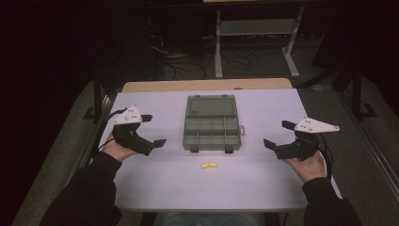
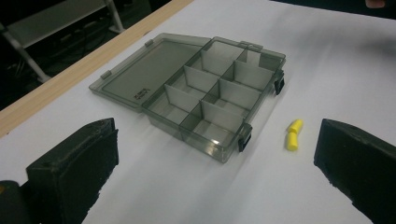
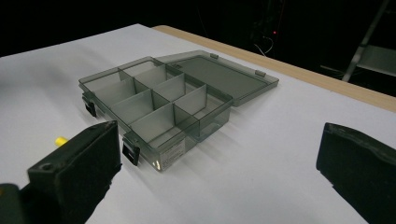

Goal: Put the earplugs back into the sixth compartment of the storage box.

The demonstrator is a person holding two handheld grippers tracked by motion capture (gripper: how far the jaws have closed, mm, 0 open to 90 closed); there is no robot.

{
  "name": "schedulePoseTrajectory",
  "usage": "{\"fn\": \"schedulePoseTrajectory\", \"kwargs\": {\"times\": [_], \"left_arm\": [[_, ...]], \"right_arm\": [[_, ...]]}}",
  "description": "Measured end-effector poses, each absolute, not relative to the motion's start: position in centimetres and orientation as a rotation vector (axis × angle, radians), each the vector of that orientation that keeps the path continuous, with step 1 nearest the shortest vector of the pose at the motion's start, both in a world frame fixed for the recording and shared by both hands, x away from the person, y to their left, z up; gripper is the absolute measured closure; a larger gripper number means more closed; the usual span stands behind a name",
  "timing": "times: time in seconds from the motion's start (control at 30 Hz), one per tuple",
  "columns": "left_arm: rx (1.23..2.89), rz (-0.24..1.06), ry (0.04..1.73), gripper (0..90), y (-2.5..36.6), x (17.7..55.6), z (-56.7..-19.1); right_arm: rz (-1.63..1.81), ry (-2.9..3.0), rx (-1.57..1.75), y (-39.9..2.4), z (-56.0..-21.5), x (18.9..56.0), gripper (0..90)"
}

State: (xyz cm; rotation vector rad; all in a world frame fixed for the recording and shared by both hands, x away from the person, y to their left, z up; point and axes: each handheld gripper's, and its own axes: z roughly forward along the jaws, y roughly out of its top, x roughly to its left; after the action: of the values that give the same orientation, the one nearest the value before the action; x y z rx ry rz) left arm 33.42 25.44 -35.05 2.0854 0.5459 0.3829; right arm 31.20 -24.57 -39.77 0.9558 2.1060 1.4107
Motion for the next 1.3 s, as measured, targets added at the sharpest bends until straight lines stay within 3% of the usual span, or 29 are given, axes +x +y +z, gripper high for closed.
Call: {"fn": "schedulePoseTrajectory", "kwargs": {"times": [1.3], "left_arm": [[2.268, 0.263, 0.306, 0.0, 15.6, 34.4, -37.1]], "right_arm": [[1.394, 2.141, 0.924, -24.2, -39.9, 31.2, 0.0]]}}
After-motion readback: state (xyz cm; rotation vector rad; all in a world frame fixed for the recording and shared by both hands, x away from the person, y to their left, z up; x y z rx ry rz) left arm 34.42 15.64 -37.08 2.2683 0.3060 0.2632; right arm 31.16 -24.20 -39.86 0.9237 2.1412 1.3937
